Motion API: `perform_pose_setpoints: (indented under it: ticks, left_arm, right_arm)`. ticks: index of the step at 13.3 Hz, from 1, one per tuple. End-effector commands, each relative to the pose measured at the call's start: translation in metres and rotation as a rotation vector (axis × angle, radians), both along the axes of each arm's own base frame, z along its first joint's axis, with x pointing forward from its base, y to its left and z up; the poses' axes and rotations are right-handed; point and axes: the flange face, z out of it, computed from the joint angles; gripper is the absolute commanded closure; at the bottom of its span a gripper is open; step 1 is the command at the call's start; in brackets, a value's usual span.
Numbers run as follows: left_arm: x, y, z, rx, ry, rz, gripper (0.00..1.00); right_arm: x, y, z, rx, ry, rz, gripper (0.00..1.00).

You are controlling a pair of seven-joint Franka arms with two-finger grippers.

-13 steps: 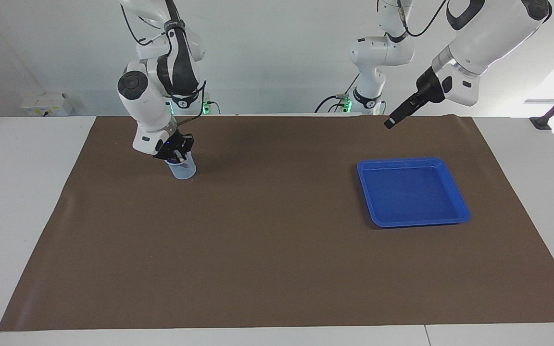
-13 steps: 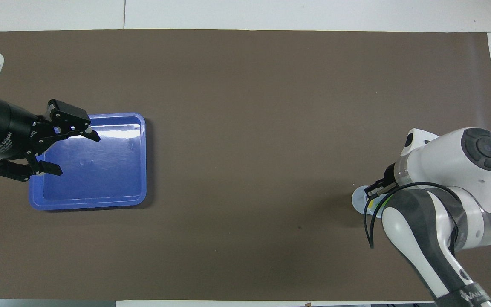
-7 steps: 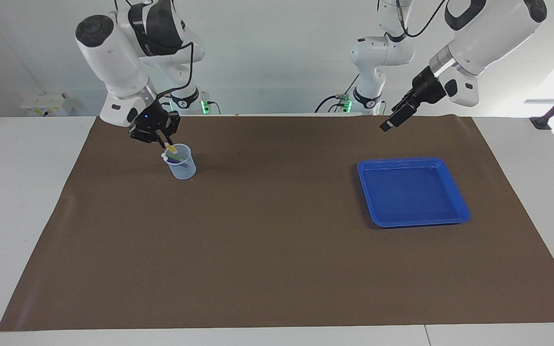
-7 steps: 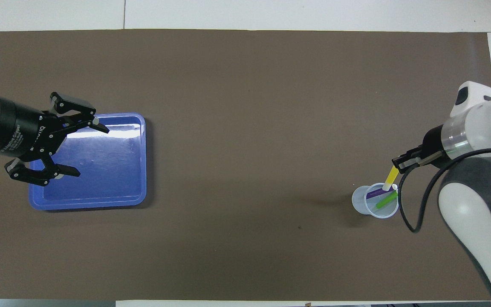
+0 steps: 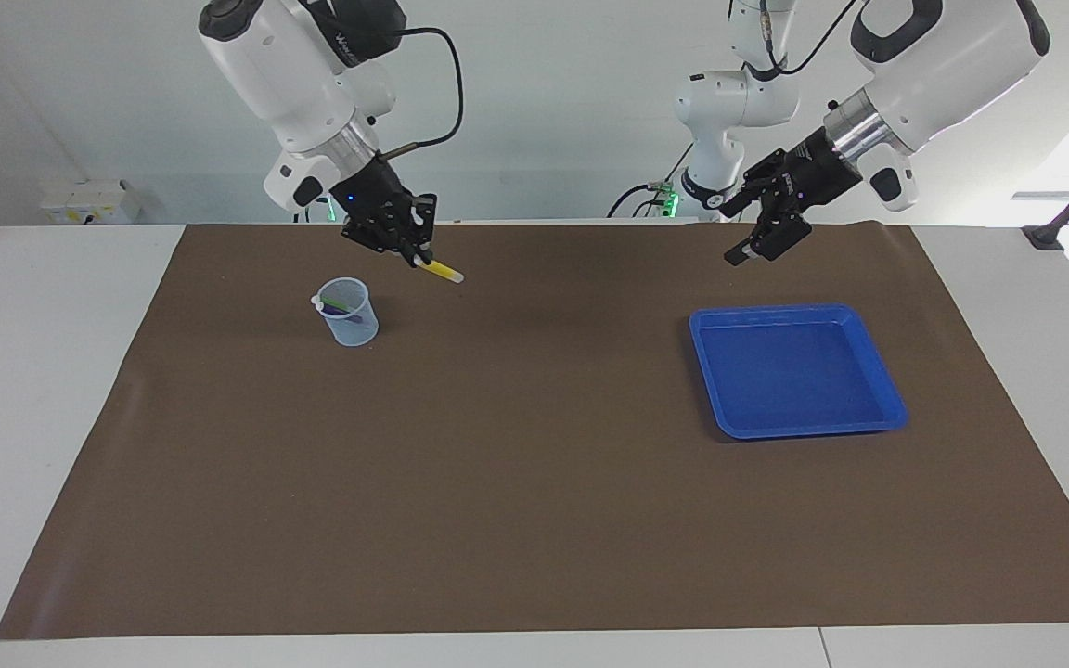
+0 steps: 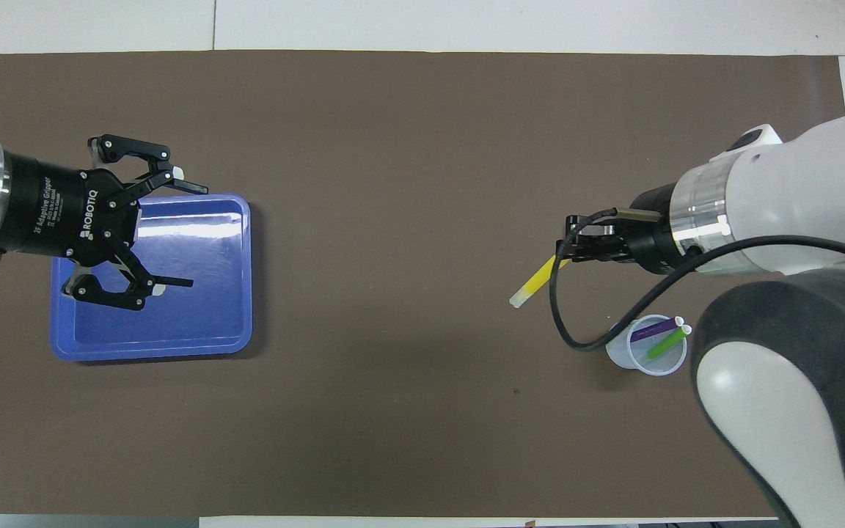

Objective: Right arm passes pens to left for tray arrangement
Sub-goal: 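Lift the yellow pen with the right gripper while the left gripper approaches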

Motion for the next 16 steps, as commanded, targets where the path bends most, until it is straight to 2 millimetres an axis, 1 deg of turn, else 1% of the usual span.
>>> perform_pose_setpoints:
  ticks: [1,2,3,4,5,6,7,8,10,11,13,14,16]
  left_arm:
    - [-0.006,-0.004,-0.017,-0.087,0.114,0.123,0.0]
    - [-0.006,-0.008,-0.03,-0.113,0.134,0.141,0.0]
    - [-0.004,-0.009,-0.039,-0.153,0.146,0.173,0.0]
    - [-0.001,-0.014,-0.045,-0.173,0.156,0.181,0.0]
    - [0.0,-0.033,-0.058,-0.166,0.172,0.153,0.0]
    - [-0.003,-0.059,-0.059,-0.165,0.145,0.136,0.0]
    - [-0.004,-0.072,-0.057,-0.165,0.112,0.142,0.0]
    - [-0.004,-0.079,-0.059,-0.165,0.09,0.153,0.0]
    - [-0.006,-0.084,-0.06,-0.152,0.087,0.138,0.0]
    - [-0.01,-0.093,-0.059,-0.135,0.074,0.119,0.0]
    - [-0.018,-0.109,-0.061,-0.05,0.057,0.085,0.0]
    - [-0.023,-0.118,-0.064,-0.004,0.078,0.101,0.0]
    - [-0.027,-0.125,-0.065,0.06,0.13,0.192,0.0]
  right_arm:
    - [-0.004,0.034,0.007,0.096,0.028,-0.199,1.0]
    - [-0.006,0.048,0.006,0.12,0.025,-0.274,1.0]
    - [-0.011,0.065,0.004,0.148,0.016,-0.34,1.0]
    - [-0.016,0.082,0.004,0.177,0.021,-0.407,1.0]
    - [-0.024,0.101,0.004,0.213,0.031,-0.48,1.0]
    - [-0.03,0.117,0.005,0.256,0.034,-0.543,1.0]
    - [-0.034,0.127,0.008,0.29,0.037,-0.596,1.0]
    - [-0.04,0.135,0.005,0.296,0.043,-0.602,1.0]
    - [-0.052,0.142,-0.002,0.282,0.045,-0.57,1.0]
    - [-0.057,0.147,-0.003,0.282,0.047,-0.559,1.0]
    - [-0.059,0.149,-0.002,0.281,0.043,-0.548,1.0]
    - [-0.059,0.149,-0.003,0.28,0.044,-0.548,1.0]
    - [-0.059,0.151,0.0,0.288,0.04,-0.548,1.0]
